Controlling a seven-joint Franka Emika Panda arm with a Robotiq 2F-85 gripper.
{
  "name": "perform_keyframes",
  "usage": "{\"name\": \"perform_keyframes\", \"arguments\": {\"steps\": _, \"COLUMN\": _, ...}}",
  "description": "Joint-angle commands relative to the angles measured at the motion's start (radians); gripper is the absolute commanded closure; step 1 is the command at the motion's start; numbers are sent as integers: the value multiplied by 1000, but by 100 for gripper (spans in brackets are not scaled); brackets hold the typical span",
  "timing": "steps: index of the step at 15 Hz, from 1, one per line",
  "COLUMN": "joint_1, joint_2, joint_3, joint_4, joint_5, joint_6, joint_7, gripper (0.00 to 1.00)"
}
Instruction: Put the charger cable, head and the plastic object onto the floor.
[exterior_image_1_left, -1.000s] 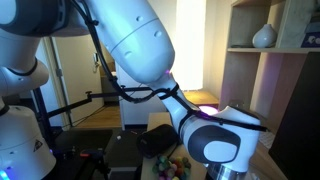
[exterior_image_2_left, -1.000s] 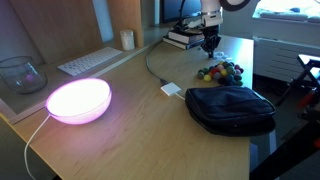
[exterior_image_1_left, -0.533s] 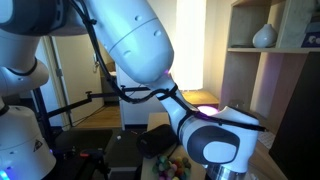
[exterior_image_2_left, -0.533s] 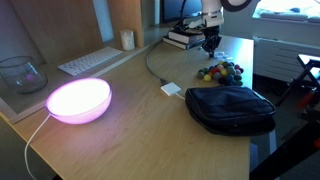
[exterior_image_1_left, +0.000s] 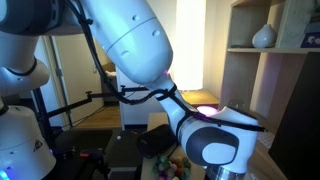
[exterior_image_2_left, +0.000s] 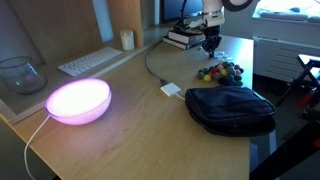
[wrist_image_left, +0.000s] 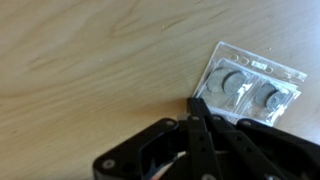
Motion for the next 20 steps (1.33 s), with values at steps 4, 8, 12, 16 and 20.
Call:
{"name": "perform_keyframes", "arguments": {"steps": 4, "joint_1": -47, "joint_2": -14, "joint_3": 37, "joint_4": -41, "joint_5": -27, "joint_6": 45, "joint_7": 0, "gripper": 99}}
{"name": "perform_keyframes", "arguments": {"steps": 8, "joint_1": -65, "joint_2": -21, "joint_3": 51, "joint_4": -58, "joint_5": -32, "joint_6": 54, "joint_7": 0, "gripper": 99}}
{"name": "perform_keyframes", "arguments": {"steps": 12, "joint_1": -65, "joint_2": -22, "joint_3": 52, "joint_4": -60, "joint_5": -32, "joint_6": 55, "joint_7": 0, "gripper": 99}}
{"name": "perform_keyframes", "arguments": {"steps": 16, "joint_1": -65, "joint_2": -22, "joint_3": 52, "joint_4": -61, "joint_5": -32, "joint_6": 55, "joint_7": 0, "gripper": 99}}
{"name": "perform_keyframes", "arguments": {"steps": 20, "joint_1": -65, "joint_2": -22, "joint_3": 52, "joint_4": -62, "joint_5": -32, "joint_6": 56, "joint_7": 0, "gripper": 99}}
